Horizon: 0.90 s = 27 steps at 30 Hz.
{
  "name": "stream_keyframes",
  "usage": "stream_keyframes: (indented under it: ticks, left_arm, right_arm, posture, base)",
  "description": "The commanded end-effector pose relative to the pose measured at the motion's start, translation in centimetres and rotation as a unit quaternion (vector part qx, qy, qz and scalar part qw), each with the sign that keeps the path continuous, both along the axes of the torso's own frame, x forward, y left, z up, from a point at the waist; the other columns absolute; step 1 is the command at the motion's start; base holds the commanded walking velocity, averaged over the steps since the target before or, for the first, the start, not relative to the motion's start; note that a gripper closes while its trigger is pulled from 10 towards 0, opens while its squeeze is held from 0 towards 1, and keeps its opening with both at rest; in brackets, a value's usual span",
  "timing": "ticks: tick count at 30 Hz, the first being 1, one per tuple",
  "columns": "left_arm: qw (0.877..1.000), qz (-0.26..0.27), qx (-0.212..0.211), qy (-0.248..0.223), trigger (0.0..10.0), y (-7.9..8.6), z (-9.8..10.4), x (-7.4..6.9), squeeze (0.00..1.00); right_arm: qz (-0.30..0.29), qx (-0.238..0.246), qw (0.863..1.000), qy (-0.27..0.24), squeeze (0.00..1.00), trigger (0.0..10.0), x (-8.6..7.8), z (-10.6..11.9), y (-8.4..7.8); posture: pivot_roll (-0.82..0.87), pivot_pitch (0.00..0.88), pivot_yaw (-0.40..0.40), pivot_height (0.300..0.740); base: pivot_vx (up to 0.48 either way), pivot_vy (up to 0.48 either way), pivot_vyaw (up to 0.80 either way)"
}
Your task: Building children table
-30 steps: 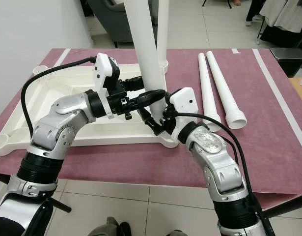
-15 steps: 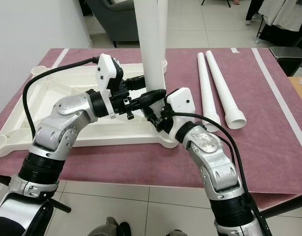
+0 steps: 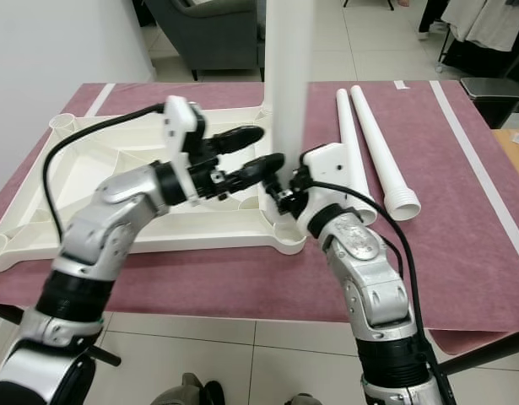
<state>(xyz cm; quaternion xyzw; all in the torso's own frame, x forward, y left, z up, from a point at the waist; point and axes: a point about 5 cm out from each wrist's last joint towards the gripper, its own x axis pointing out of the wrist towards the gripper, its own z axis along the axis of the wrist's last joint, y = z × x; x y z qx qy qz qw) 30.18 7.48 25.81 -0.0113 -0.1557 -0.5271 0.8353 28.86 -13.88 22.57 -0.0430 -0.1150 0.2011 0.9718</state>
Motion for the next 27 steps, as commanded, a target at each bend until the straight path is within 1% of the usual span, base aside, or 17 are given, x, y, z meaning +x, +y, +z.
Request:
stream_keyframes:
  ticks: [1,2,3,5,6,7,8,9,10,11,12,13,18,20,21,22,27]
  left_arm:
    - [1.0,0.009,-0.005,-0.002,10.0,1.0,0.3,-0.2,0.0]
    - [1.0,0.009,-0.005,-0.002,10.0,1.0,0.3,-0.2,0.0]
    - [0.995,0.061,0.072,-0.012,10.0,2.8,-1.4,0.5,0.0]
    - [0.995,0.061,0.072,-0.012,10.0,2.8,-1.4,0.5,0.0]
    - [0.99,0.077,0.119,-0.019,10.0,3.3,-2.4,0.7,0.0]
    - [0.99,0.077,0.119,-0.019,10.0,3.3,-2.4,0.7,0.0]
    - [0.981,0.089,0.171,-0.02,10.0,3.8,-3.9,0.8,0.0]
    - [0.973,0.093,0.211,-0.016,10.0,4.0,-5.4,0.9,0.0]
    - [0.973,0.093,0.211,-0.016,10.0,4.0,-5.4,0.9,0.0]
    - [0.968,0.094,0.231,-0.012,10.0,4.1,-6.3,0.9,0.0]
    - [0.968,0.094,0.231,-0.012,10.0,4.1,-6.3,0.9,0.0]
    - [0.96,0.099,0.262,-0.008,10.0,3.8,-8.0,0.9,0.0]
    - [0.96,0.089,0.267,-0.009,10.0,3.0,-8.6,1.0,0.0]
    - [0.959,0.073,0.273,-0.009,10.0,2.4,-8.7,1.1,0.0]
    - [0.959,0.073,0.273,-0.009,10.0,2.4,-8.7,1.1,0.0]
    - [0.958,0.057,0.282,-0.01,10.0,2.1,-8.9,1.1,0.0]
    - [0.954,0.03,0.299,-0.013,10.0,1.6,-9.3,1.2,0.0]
  right_arm:
    - [-0.012,0.005,1.0,0.012,0.0,10.0,-0.2,-0.8,-0.2]
    - [-0.012,0.005,1.0,0.012,0.0,10.0,-0.2,-0.8,-0.2]
    - [-0.037,0.019,0.999,0.019,0.0,10.0,-0.5,-1.7,-0.7]
    - [-0.037,0.019,0.999,0.019,0.0,10.0,-0.5,-1.7,-0.7]
    - [-0.045,0.027,0.998,0.019,0.0,10.0,-0.6,-2.0,-0.8]
    - [-0.045,0.027,0.998,0.019,0.0,10.0,-0.6,-2.0,-0.8]
    - [-0.049,0.033,0.998,0.013,0.0,10.0,-0.7,-2.0,-0.8]
    - [-0.048,0.041,0.998,0.002,0.0,10.0,-0.7,-1.8,-0.5]
    - [-0.048,0.041,0.998,0.002,0.0,10.0,-0.7,-1.8,-0.5]
    - [-0.045,0.044,0.998,-0.005,0.0,10.0,-0.7,-1.6,-0.4]
    - [-0.045,0.044,0.998,-0.005,0.0,10.0,-0.7,-1.6,-0.4]
    - [-0.043,0.052,0.998,-0.019,0.0,10.0,-0.7,-1.1,-0.1]
    - [-0.038,0.047,0.998,-0.03,0.0,10.0,-0.7,-0.7,-0.1]
    - [-0.025,0.03,0.999,-0.038,0.0,10.0,-0.9,-0.3,0.2]
    - [-0.025,0.03,0.999,-0.038,0.0,10.0,-0.9,-0.3,0.2]
    - [-0.014,0.015,0.999,-0.044,0.0,10.0,-1.1,-0.1,0.4]
    - [0.0,-0.003,0.999,-0.054,0.0,10.0,-1.3,0.2,0.7]
  posture:
    - [-0.09,0.083,0.108,0.74]
    - [-0.09,0.083,0.108,0.74]
    - [-0.09,0.082,0.109,0.74]
    - [-0.09,0.082,0.109,0.74]
    - [-0.09,0.082,0.109,0.74]
    - [-0.09,0.082,0.109,0.74]
    - [-0.09,0.08,0.118,0.74]
    - [-0.09,0.074,0.126,0.74]
    - [-0.09,0.074,0.126,0.74]
    - [-0.09,0.074,0.126,0.74]
    - [-0.09,0.074,0.126,0.74]
    - [-0.1,0.067,0.133,0.74]
    - [-0.1,0.065,0.131,0.74]
    - [-0.11,0.065,0.13,0.74]
    - [-0.11,0.065,0.13,0.74]
    - [-0.11,0.068,0.128,0.74]
    - [-0.12,0.07,0.125,0.74]
  base:
    - [0.0,0.0,0.0]
    - [0.0,0.0,0.0]
    - [0.0,0.0,0.0]
    - [0.0,0.0,0.0]
    - [0.0,0.0,0.0]
    - [0.0,0.0,0.0]
    - [0.0,0.0,0.0]
    - [0.0,0.0,0.0]
    - [0.0,0.0,0.0]
    - [0.0,0.0,0.0]
    - [0.0,0.0,0.0]
    - [0.0,0.0,0.0]
    - [0.0,0.0,0.0]
    - [0.0,0.0,0.0]
    - [0.0,0.0,0.0]
    - [0.0,0.0,0.0]
    - [0.0,0.0,0.0]
